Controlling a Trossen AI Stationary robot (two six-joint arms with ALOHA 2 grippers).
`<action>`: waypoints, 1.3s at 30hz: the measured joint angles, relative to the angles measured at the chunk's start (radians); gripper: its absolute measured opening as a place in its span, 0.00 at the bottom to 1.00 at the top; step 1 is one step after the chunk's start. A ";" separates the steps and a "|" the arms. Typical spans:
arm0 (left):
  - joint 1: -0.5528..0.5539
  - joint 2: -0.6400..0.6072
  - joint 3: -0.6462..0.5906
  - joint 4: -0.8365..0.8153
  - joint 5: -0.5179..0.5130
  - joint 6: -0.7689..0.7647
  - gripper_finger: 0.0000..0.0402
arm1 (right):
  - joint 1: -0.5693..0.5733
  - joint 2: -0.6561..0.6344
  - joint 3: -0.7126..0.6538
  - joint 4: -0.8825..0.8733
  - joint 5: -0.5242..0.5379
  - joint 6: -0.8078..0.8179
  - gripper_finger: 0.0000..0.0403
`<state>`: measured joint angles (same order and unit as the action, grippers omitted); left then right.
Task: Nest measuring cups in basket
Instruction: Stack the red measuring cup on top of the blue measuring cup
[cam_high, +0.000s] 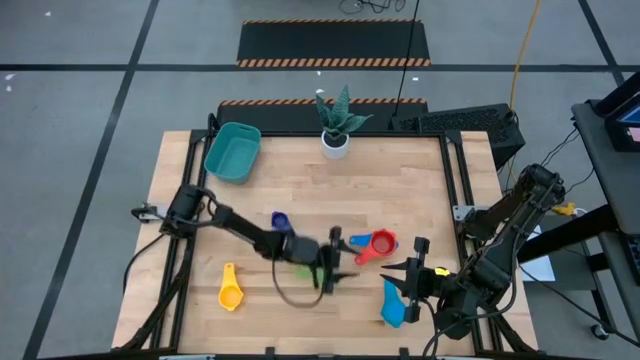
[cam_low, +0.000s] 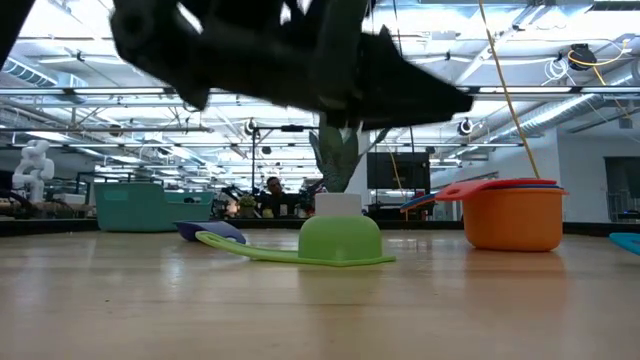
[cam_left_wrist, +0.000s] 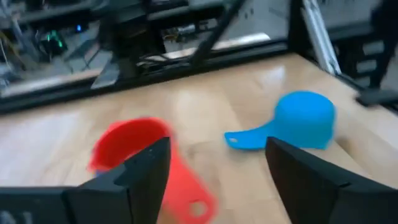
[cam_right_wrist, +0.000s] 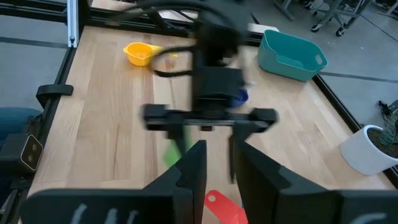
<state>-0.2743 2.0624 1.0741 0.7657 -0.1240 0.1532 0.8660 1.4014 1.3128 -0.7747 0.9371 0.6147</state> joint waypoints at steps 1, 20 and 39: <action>-0.021 0.000 0.020 -0.040 -0.019 0.021 0.68 | 0.000 0.000 0.000 0.000 0.000 0.000 0.19; -0.068 0.219 0.302 -0.342 -0.104 -0.085 0.34 | -0.002 0.000 0.000 0.053 0.000 -0.077 0.19; -0.040 0.217 0.304 -0.391 -0.416 -0.060 0.29 | 0.000 0.000 0.000 0.050 -0.052 -0.034 0.19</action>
<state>-0.3145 2.2798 1.3785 0.3747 -0.5396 0.0929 0.8658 1.4014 1.3125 -0.7243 0.8848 0.5809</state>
